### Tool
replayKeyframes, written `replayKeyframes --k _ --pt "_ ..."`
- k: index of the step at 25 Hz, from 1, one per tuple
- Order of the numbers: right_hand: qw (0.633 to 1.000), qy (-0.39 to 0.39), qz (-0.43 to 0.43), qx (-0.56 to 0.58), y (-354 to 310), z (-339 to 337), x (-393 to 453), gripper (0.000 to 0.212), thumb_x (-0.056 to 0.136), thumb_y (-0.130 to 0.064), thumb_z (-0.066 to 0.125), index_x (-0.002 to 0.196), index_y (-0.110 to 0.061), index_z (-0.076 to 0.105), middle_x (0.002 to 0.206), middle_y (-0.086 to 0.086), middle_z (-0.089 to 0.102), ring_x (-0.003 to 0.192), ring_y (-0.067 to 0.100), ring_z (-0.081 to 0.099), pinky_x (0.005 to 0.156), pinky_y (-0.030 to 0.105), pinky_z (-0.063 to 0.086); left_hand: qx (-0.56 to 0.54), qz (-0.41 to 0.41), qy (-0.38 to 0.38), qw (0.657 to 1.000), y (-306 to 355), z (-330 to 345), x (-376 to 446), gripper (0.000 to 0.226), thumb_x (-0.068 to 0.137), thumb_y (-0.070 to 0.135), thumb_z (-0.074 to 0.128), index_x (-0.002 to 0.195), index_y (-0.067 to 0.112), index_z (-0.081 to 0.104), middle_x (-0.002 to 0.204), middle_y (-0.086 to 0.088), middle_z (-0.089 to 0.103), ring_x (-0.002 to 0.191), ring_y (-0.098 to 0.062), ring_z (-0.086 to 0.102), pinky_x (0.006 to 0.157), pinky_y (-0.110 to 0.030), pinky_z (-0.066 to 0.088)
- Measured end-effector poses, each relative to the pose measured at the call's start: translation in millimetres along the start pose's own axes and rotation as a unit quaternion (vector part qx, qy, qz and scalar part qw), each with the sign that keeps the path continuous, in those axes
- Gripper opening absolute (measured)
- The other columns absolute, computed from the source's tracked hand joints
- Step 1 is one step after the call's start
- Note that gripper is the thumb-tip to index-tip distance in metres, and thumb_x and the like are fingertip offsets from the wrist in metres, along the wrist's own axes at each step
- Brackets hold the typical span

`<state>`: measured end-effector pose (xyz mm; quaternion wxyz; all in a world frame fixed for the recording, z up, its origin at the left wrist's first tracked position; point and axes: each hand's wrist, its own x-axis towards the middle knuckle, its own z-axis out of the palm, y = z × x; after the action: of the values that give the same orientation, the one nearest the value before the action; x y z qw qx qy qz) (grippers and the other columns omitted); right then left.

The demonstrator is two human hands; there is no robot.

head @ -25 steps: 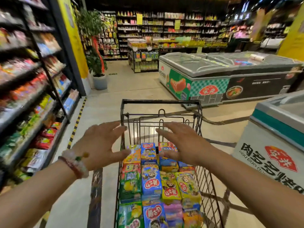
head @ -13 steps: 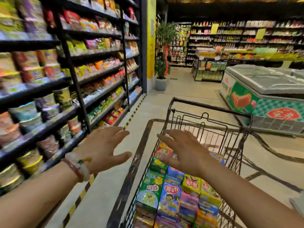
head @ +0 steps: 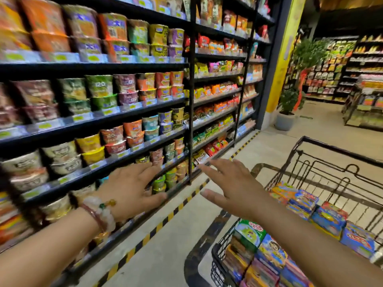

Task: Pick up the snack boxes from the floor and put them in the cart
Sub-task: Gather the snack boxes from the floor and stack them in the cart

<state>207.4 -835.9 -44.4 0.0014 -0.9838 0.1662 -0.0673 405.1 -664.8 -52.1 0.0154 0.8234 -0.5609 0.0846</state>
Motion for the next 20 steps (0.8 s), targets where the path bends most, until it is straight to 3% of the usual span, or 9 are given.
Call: replayKeyframes --k 3,7,10,12,16,20 --pt "0.998 0.001 -0.063 0.016 -69 2 16 0.093 0.069 -0.079 -0.007 0.151 -0.038 0.007 0.157 -0.004 0.014 0.143 0.016 0.007 0.115 0.034 -0.003 0.011 -0.066 -0.007 0.998 -38 -14 -71 0.132 0.037 0.094 -0.024 0.149 0.037 0.015 0.157 0.011 0.016 0.142 -0.011 0.019 0.115 -0.032 0.021" --pt "0.986 -0.003 -0.163 0.018 -180 12 34 0.095 0.066 -0.082 -0.005 0.150 -0.041 0.011 0.157 -0.007 0.016 0.143 0.017 0.008 0.118 0.041 0.002 0.030 -0.146 -0.052 0.987 -90 -35 -194 0.122 0.040 0.095 -0.013 0.148 0.043 0.006 0.158 0.010 0.010 0.143 -0.013 0.013 0.114 -0.033 0.016" --pt "0.969 -0.015 -0.245 0.027 -282 15 36 0.100 0.063 -0.089 0.001 0.150 -0.041 0.010 0.157 -0.006 0.013 0.144 0.015 0.008 0.118 0.039 0.000 0.057 -0.215 -0.092 0.970 -127 -51 -302 0.118 0.041 0.092 -0.008 0.148 0.042 0.007 0.158 0.009 0.010 0.144 -0.013 0.011 0.114 -0.036 0.013" --pt "0.953 -0.018 -0.300 0.038 -346 16 34 0.101 0.061 -0.089 -0.003 0.150 -0.041 0.007 0.158 -0.007 0.012 0.144 0.015 0.008 0.117 0.037 -0.001 0.073 -0.272 -0.099 0.954 -145 -60 -371 0.118 0.043 0.090 -0.008 0.148 0.040 0.011 0.158 0.008 0.010 0.144 -0.013 0.012 0.114 -0.037 0.013" --pt "0.910 -0.007 -0.410 0.062 -468 15 23 0.094 0.067 -0.079 -0.003 0.151 -0.039 0.008 0.158 -0.006 0.014 0.144 0.016 0.010 0.117 0.038 0.001 0.102 -0.374 -0.099 0.917 -168 -80 -499 0.130 0.037 0.091 -0.029 0.148 0.038 0.015 0.156 0.011 0.015 0.142 -0.011 0.017 0.113 -0.033 0.020" --pt "0.858 -0.009 -0.508 0.073 -567 18 7 0.094 0.072 -0.086 -0.003 0.151 -0.038 0.012 0.158 -0.005 0.016 0.143 0.016 0.010 0.117 0.040 0.002 0.083 -0.477 -0.073 0.872 -160 -96 -592 0.108 0.052 0.086 -0.008 0.147 0.040 0.012 0.156 0.014 0.015 0.142 -0.009 0.017 0.113 -0.032 0.017"
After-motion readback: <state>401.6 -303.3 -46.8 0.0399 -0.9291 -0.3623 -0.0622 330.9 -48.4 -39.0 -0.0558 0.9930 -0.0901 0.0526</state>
